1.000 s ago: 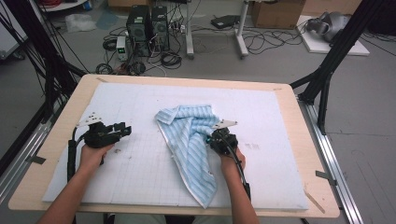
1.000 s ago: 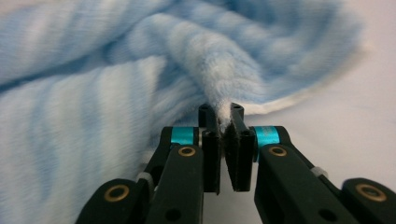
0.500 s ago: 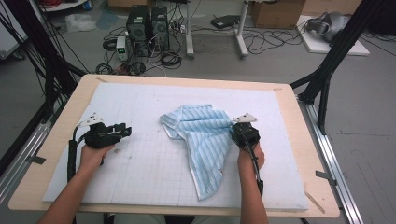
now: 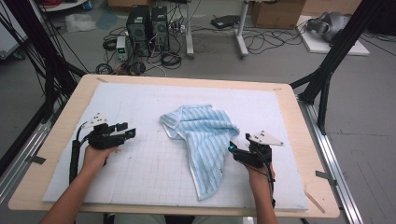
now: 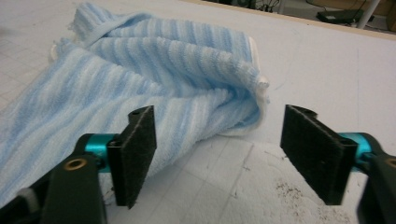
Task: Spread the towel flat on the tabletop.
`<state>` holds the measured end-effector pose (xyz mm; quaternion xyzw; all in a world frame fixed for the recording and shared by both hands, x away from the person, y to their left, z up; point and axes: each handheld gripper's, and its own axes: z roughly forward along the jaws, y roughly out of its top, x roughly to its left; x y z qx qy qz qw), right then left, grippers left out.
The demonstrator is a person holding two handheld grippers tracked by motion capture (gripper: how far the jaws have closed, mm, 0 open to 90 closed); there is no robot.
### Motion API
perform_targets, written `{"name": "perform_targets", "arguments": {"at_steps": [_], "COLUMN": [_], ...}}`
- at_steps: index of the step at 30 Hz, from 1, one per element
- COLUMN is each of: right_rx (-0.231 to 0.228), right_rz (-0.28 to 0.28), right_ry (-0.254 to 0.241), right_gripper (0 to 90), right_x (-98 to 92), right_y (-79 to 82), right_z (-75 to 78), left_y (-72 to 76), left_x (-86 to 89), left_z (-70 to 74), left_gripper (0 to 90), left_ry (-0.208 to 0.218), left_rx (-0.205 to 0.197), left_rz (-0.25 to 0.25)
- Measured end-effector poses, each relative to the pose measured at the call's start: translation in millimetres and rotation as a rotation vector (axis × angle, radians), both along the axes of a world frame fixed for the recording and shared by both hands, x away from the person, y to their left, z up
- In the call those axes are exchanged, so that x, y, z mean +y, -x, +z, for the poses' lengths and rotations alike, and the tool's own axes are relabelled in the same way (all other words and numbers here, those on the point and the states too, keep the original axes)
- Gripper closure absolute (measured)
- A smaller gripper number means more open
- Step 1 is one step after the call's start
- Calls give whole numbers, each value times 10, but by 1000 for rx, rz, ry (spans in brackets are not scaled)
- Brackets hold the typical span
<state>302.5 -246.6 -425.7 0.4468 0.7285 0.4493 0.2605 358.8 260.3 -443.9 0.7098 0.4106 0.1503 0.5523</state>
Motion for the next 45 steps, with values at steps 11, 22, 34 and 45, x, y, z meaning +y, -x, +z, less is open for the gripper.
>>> {"name": "perform_targets", "arguments": {"at_steps": [11,22,34,45], "right_rx": [-7,-10,1,10], "right_rz": [21,13,-61,-54], "right_ry": [-24,-41,-77,-68], "right_gripper": [125,125,126,126], "right_x": [-44,-84,-226,-212], "right_y": [-2,-8,12,-9], "right_z": [18,5,-23,-37], "left_y": [111,77,33,47], "left_x": [-204,-928,-1632,-2005], "left_z": [74,214,78,-67], "left_gripper": [385,383,380,422], "left_ry": [40,42,-54,-308], "left_rx": [-8,-1,64,91], "left_rz": [-16,-129,-230,-263]}}
